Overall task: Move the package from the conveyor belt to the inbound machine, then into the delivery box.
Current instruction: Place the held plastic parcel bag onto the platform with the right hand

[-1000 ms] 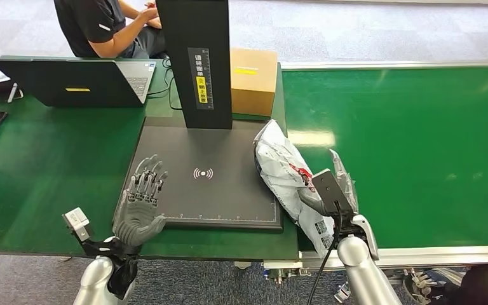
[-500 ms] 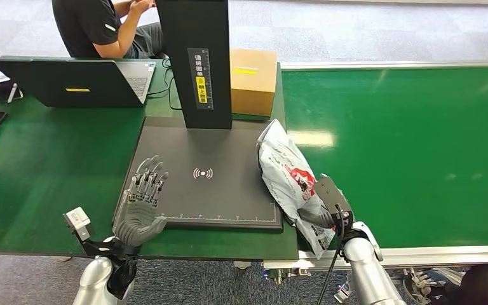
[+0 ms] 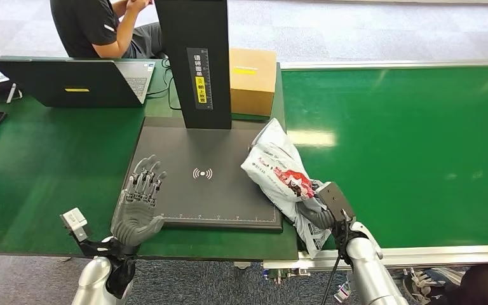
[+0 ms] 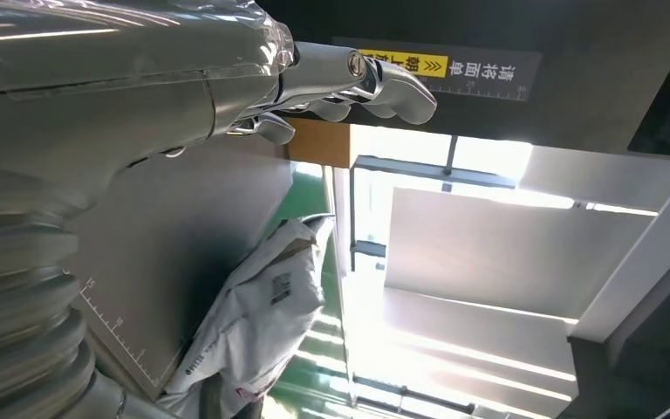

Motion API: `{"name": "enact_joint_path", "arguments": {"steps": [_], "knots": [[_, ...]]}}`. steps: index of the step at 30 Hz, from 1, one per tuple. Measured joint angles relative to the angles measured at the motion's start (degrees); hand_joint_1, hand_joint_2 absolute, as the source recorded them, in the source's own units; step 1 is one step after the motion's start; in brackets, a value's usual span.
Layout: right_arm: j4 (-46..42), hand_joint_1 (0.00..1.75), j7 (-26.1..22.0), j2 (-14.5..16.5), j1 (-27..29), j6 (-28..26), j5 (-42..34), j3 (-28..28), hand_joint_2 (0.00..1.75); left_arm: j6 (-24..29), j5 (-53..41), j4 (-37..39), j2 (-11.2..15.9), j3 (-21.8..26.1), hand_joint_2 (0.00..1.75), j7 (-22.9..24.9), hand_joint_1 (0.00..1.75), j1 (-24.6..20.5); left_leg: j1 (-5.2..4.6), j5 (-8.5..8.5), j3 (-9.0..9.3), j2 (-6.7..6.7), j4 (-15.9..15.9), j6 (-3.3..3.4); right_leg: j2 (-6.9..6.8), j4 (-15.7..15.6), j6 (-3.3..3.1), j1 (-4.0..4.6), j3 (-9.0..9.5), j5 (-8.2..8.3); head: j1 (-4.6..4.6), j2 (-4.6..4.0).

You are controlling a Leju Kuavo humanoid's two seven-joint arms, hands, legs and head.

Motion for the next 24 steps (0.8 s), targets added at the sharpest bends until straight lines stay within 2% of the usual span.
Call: {"name": "enact_joint_path", "arguments": {"steps": [24], "knots": [[0.92, 1.75, -0.99, -0.08, -0.89, 1.02, -0.77, 0.33, 1.75, -0.07, 0.08, 0.00, 0.00, 0.12, 1.75, -0.29, 0.00, -0.09, 0.00, 0.00, 0.02, 0.01, 0.00, 0.00, 0.01, 0.03, -0.01, 0.01, -0.01, 0.00, -0.01, 0.00]]}}
